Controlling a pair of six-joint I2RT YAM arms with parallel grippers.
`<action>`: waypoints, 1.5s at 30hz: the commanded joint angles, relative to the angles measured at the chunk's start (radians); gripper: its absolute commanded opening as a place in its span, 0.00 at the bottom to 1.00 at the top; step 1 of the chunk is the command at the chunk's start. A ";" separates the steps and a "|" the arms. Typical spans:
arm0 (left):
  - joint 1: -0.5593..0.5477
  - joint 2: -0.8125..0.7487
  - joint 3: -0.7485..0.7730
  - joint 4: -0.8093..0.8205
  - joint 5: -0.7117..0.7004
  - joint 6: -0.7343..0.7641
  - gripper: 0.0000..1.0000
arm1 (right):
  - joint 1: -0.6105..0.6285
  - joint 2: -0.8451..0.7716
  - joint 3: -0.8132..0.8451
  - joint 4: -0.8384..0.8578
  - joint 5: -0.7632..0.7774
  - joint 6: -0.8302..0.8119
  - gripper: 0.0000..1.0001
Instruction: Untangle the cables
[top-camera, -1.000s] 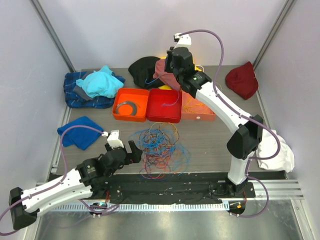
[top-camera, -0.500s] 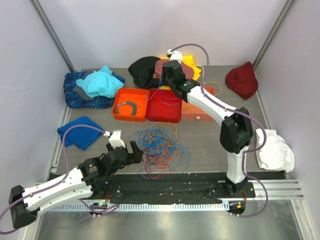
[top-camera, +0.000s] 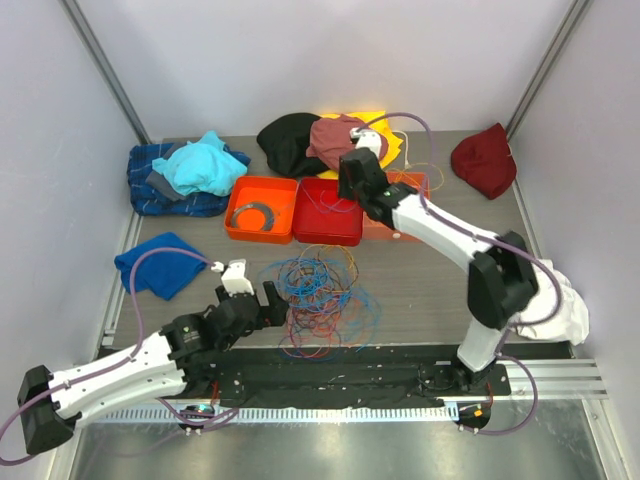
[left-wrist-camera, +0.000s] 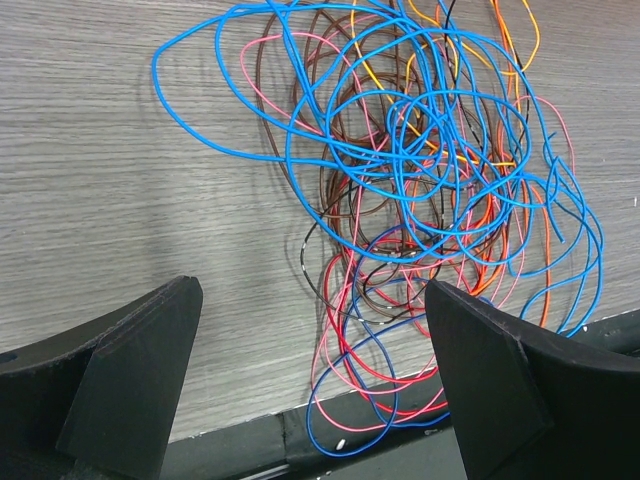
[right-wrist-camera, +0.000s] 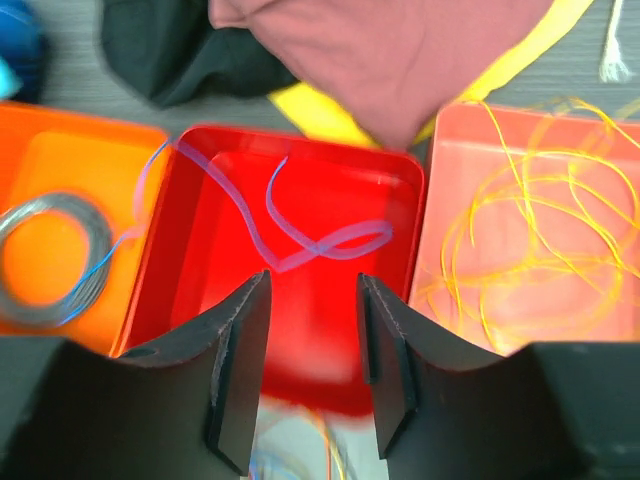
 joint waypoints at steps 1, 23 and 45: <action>-0.001 0.003 0.007 0.054 -0.014 0.012 1.00 | 0.069 -0.259 -0.218 0.094 0.010 0.020 0.46; 0.001 0.082 0.103 0.082 -0.089 0.039 1.00 | 0.283 -0.634 -0.846 0.191 -0.053 0.193 0.40; -0.001 0.022 0.073 0.048 -0.083 0.016 1.00 | 0.287 -0.405 -0.760 0.278 -0.024 0.167 0.01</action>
